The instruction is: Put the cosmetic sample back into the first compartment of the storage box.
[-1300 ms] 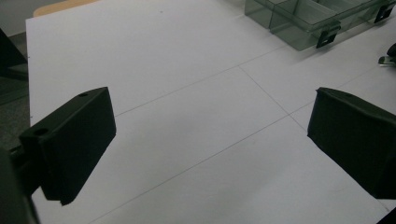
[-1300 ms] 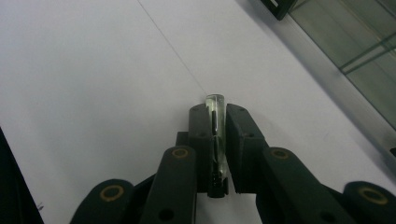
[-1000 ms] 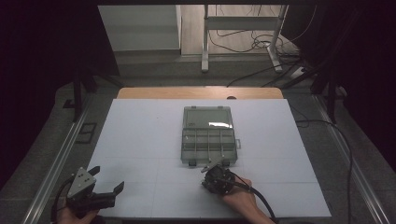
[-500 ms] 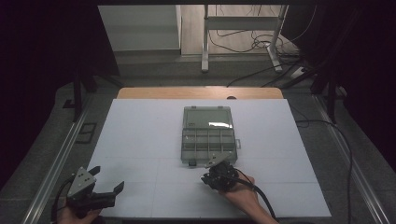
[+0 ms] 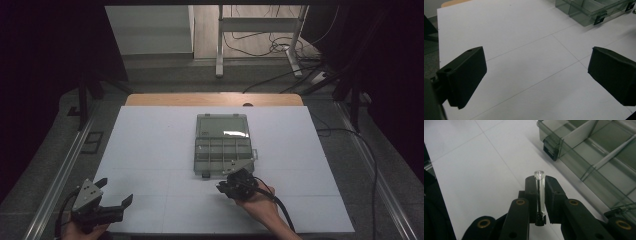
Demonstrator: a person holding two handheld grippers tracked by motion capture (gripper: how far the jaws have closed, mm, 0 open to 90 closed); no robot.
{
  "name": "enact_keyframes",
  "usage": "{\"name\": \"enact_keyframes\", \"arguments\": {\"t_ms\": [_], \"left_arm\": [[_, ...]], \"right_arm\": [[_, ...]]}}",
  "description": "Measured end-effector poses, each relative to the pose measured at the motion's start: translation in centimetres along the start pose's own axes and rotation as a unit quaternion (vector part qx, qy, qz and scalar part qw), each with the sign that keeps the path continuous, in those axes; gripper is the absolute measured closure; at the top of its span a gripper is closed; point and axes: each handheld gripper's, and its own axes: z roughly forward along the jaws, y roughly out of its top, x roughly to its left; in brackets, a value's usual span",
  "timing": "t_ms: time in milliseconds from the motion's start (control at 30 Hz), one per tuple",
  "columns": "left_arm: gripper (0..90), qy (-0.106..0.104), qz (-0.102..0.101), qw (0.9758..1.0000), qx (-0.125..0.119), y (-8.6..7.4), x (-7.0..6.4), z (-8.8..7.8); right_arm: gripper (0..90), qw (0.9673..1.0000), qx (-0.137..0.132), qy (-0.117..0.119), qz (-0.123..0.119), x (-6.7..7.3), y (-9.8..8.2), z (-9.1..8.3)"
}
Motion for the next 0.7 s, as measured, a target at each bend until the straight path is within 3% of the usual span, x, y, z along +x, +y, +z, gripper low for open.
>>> {"name": "enact_keyframes", "arguments": {"t_ms": [267, 700], "left_arm": [[2.5, -0.01, -0.005, 0.9999, 0.003, 0.0, 0.2, 0.1], [3.5, -0.008, -0.012, 0.9999, 0.005, 0.1, 0.4, 0.1]], "right_arm": [[80.6, 0.9999, -0.012, 0.0, 0.009, -0.5, 0.2, -0.7], [80.6, 0.9995, -0.024, -0.007, 0.018, -1.3, 0.8, -1.3]]}}
